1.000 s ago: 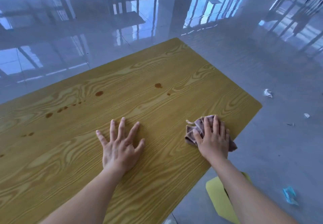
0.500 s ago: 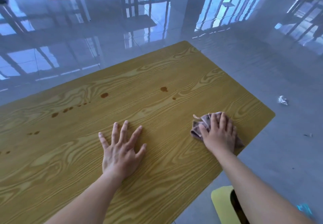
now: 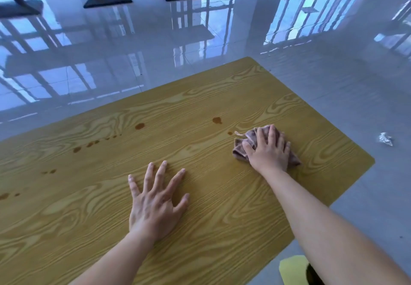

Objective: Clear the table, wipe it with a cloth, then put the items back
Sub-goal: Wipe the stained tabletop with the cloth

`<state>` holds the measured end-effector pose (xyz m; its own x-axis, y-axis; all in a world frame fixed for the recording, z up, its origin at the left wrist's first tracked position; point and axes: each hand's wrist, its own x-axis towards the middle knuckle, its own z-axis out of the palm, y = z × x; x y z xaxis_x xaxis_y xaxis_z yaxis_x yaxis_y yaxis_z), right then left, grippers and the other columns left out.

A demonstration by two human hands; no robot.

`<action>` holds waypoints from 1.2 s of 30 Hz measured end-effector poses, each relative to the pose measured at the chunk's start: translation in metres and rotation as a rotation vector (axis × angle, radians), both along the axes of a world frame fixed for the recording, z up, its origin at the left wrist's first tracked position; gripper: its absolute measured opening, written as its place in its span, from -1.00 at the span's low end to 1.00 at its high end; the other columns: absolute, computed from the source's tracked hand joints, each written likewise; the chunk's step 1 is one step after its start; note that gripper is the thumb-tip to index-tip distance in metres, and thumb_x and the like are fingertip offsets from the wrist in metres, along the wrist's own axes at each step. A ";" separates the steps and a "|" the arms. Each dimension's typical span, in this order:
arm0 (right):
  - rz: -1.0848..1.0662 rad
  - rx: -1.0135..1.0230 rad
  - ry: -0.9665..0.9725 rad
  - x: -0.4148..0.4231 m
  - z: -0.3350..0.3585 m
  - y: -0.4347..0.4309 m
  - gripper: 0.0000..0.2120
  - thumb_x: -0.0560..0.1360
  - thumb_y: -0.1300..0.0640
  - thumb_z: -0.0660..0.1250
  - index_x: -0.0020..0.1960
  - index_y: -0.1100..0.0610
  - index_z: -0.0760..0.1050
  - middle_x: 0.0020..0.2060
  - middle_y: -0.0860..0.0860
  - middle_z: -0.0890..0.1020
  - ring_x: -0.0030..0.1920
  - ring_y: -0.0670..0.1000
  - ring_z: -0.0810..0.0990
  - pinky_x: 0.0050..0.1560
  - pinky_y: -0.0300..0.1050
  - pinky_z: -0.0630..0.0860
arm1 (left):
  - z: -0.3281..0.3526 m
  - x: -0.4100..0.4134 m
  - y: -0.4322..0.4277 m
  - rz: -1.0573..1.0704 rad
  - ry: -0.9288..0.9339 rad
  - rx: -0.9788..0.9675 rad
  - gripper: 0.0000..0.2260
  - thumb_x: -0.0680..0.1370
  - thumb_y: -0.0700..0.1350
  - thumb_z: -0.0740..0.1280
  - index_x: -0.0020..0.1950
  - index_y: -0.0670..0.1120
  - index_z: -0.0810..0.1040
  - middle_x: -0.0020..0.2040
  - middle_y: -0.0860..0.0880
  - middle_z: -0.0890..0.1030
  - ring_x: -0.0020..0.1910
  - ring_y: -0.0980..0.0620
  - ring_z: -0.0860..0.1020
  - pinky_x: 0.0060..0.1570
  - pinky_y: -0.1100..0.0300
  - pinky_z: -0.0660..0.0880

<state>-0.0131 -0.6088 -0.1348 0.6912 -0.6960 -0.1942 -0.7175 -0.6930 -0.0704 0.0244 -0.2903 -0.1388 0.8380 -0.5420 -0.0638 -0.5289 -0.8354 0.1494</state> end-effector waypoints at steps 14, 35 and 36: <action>0.303 -0.029 -0.010 -0.015 0.003 -0.018 -0.25 0.47 -0.46 -0.30 0.58 -0.17 -0.18 0.58 -0.06 -0.24 0.58 0.10 -0.20 0.55 0.15 -0.16 | -0.002 0.000 -0.001 0.015 -0.019 -0.009 -0.43 0.50 0.44 -0.04 0.51 0.39 0.01 0.61 0.08 0.03 0.58 -0.02 -0.17 0.44 -0.37 -0.19; 0.649 0.036 -0.057 -0.022 0.007 0.098 -0.32 0.53 -0.42 -0.14 0.57 -0.22 -0.14 0.58 -0.06 -0.22 0.57 0.09 -0.25 0.53 0.19 -0.14 | 0.005 0.006 -0.006 0.003 0.055 -0.011 -0.50 0.48 0.38 0.10 0.41 0.32 0.29 0.50 0.00 0.28 0.55 -0.14 0.10 0.40 -0.45 -0.09; 0.694 0.035 -0.054 -0.030 0.006 0.088 -0.32 0.52 -0.42 -0.11 0.57 -0.23 -0.13 0.58 -0.09 -0.21 0.57 0.05 -0.24 0.53 0.16 -0.14 | 0.007 0.013 -0.011 0.017 0.056 -0.027 -0.53 0.49 0.37 0.08 0.37 0.31 0.32 0.45 0.01 0.30 0.52 -0.13 0.12 0.39 -0.45 -0.07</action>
